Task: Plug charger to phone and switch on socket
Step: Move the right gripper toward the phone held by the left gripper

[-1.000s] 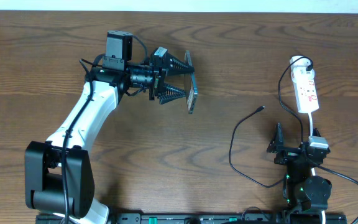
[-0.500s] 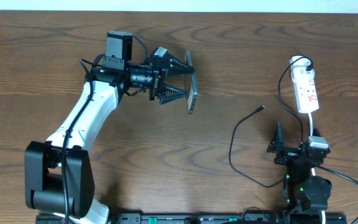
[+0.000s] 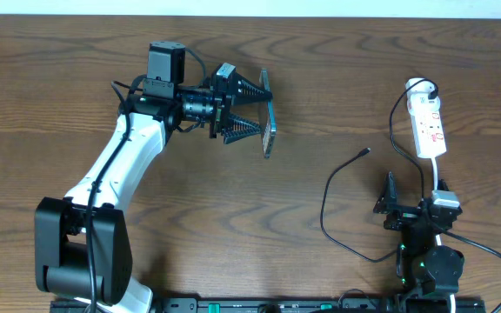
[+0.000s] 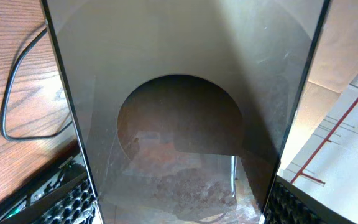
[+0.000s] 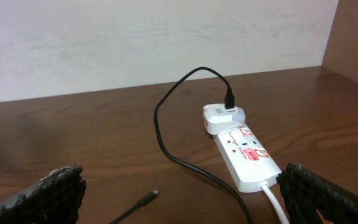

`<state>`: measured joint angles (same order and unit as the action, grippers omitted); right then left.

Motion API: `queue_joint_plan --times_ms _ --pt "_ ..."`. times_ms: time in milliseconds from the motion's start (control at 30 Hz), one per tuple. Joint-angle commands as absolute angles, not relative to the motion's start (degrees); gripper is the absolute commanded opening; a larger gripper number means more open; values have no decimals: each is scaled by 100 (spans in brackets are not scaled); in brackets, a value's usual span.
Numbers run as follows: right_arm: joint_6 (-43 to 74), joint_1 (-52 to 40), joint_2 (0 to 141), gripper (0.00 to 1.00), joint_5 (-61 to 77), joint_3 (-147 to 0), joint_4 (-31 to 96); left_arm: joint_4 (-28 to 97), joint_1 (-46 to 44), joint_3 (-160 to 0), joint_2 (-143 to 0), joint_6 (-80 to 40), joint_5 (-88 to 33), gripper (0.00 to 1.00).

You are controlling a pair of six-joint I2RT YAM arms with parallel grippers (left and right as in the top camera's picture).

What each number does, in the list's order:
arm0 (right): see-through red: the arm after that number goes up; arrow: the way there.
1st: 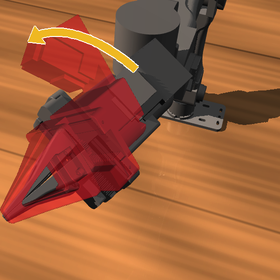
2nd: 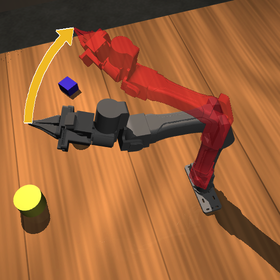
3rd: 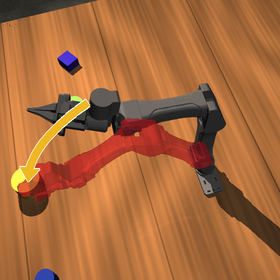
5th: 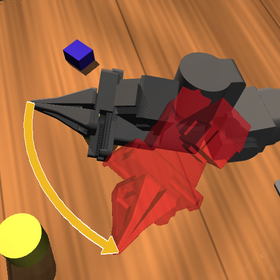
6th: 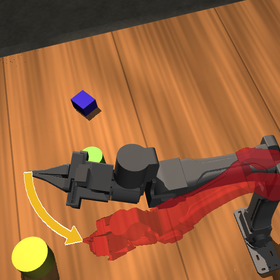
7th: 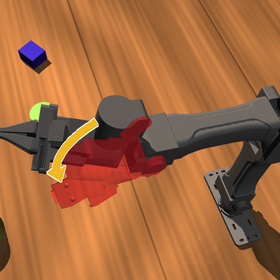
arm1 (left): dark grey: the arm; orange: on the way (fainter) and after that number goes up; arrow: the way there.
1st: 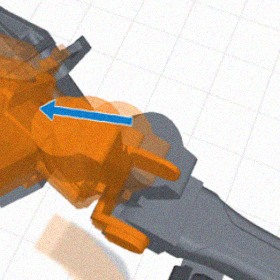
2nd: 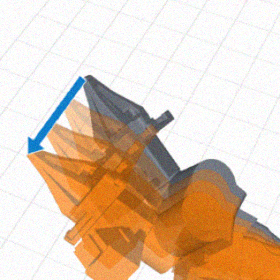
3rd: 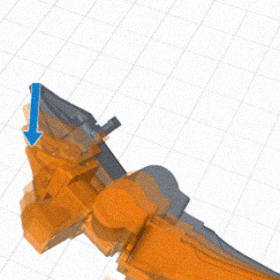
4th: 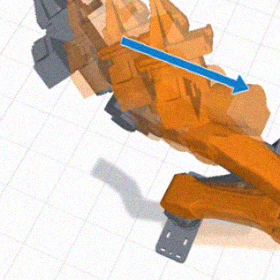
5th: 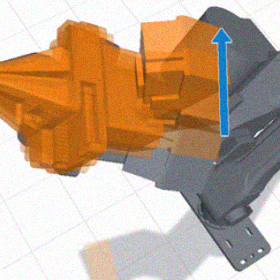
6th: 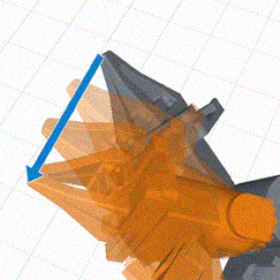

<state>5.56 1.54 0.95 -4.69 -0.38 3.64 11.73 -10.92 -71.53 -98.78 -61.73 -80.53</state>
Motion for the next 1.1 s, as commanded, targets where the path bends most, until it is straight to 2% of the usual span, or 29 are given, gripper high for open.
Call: queue_joint_plan --times_ms 0,400,467,633,700,800,933,1000,1067 --pt "506 141 40 99 -478 -30 381 1125 -1068 -7190 -9734 -6230 -8291 49" --pt "609 141 40 99 -187 -30 351 1125 -1068 -7190 -9734 -6228 -8267 49" --pt "1396 141 40 99 292 -30 193 1122 -1068 -7190 -9734 -6228 -8267 49" --pt "4268 141 40 99 1634 -30 259 1122 -1068 -7190 -9734 -6228 -8267 49" --pt "4775 141 40 99 1892 -30 261 1122 -1068 -7190 -9734 -6228 -8254 49" --pt "4777 141 40 99 1850 -30 246 1122 -1068 -7190 -9734 -6228 -8176 49" --pt "5087 141 40 99 1890 -32 -449 1122 -1068 -7190 -9734 -6226 -8169 49" --pt "4147 141 40 99 2541 -34 -902 1122 -1068 -7190 -9734 -6228 -8165 49" --pt "3909 141 43 99 2825 -106 -716 1122 -1068 -7190 -9734 -6228 -8152 49"
